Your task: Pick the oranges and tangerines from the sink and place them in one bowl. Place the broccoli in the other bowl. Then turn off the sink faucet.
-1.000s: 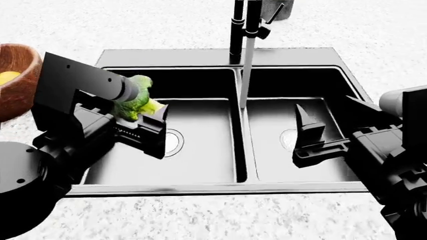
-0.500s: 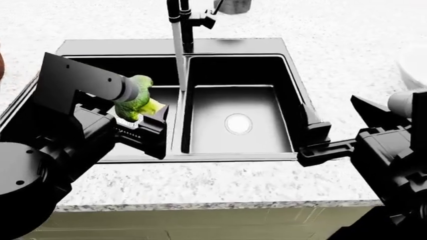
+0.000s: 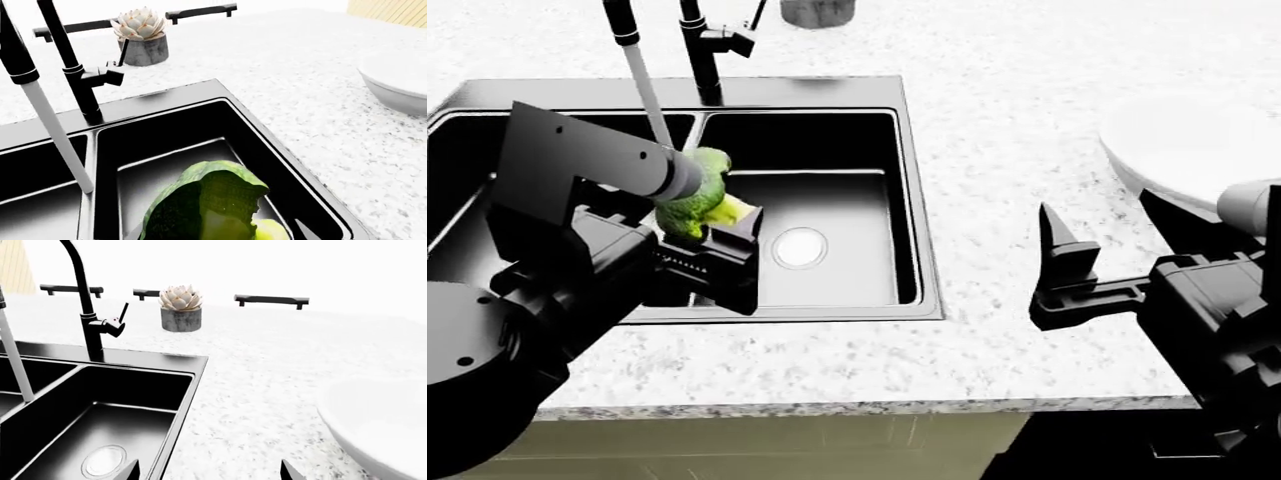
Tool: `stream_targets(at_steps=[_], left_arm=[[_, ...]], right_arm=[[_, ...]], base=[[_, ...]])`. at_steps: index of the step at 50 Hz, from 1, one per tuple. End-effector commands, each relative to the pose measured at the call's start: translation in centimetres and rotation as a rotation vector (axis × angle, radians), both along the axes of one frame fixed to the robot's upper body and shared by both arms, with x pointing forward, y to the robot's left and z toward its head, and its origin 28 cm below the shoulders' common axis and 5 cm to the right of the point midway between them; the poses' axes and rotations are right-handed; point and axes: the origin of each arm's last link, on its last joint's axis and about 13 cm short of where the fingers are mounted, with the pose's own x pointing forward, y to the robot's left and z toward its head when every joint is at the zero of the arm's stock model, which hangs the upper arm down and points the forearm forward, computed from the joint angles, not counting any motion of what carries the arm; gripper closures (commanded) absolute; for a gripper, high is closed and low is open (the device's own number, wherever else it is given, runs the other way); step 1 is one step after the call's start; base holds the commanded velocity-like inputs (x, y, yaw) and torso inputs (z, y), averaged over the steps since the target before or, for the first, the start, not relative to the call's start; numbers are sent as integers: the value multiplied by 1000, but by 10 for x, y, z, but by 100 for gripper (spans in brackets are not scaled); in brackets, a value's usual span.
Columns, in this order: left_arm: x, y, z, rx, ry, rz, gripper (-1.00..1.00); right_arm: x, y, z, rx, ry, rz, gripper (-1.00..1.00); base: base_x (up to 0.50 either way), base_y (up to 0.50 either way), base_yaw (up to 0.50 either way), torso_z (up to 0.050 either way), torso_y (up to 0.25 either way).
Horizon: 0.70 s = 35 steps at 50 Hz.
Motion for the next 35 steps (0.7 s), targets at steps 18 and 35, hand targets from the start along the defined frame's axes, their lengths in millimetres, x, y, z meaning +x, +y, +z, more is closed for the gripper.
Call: stream_targets(at_steps=[18,35], left_arm=[[1,1,1,-22,-3,12,100],[3,1,2,-29,-6,20,100]], right_arm=[[-2,0,4,-7,-8,-10,-100],[-2,-5,7,-6,-17,-34,-100]], base=[[-10,-500,0,1,0],[-10,-500,0,0,0]])
